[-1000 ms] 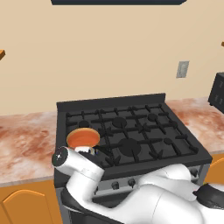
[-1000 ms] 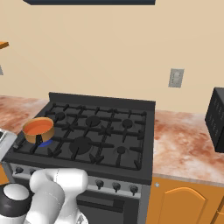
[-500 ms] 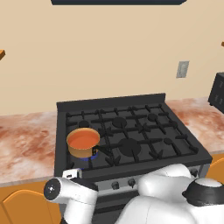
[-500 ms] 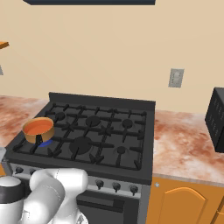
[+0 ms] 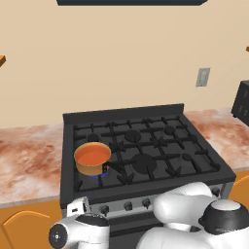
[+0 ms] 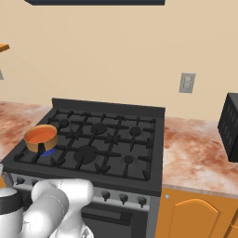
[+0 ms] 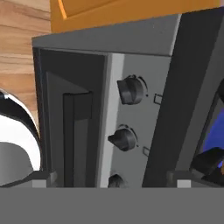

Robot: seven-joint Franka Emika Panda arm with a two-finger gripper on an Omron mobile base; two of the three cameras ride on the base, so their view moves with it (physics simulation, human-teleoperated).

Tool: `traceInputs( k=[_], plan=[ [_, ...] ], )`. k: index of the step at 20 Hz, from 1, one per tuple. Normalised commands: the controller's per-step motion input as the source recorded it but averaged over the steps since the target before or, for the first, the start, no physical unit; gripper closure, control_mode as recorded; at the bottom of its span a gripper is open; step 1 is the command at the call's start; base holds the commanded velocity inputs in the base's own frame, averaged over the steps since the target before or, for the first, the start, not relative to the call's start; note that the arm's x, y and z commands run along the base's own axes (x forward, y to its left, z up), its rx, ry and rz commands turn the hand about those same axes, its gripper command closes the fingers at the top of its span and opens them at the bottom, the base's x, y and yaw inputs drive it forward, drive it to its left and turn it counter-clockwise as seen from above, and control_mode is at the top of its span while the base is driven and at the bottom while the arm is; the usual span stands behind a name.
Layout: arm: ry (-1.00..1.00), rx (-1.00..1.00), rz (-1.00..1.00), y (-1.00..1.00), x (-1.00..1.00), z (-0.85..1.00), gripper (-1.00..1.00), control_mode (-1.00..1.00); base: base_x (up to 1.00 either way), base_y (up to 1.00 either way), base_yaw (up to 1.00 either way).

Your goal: Wait until the marinara sauce is simmered to a deep red color and then turn off the stove.

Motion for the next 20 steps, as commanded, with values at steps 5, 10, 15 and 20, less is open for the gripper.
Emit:
traceInputs(
  k=[5,10,15,20],
  plan=[
    [-0.12,-0.12,0.14,0.00,0.00,-0.22,-1.00,-1.00,0.00,0.00,0.00],
    [-0.21,-0.14,0.15,0.00,0.00,-0.09,-1.00,-1.00,0.00,0.00,0.00],
    [-0.23,-0.12,0.15,0.00,0.00,0.00,-1.00,-1.00,0.00,0.00,0.00],
    [-0.25,-0.10,0.14,0.00,0.00,0.00,-1.00,-1.00,0.00,0.00,0.00]
  ],
)
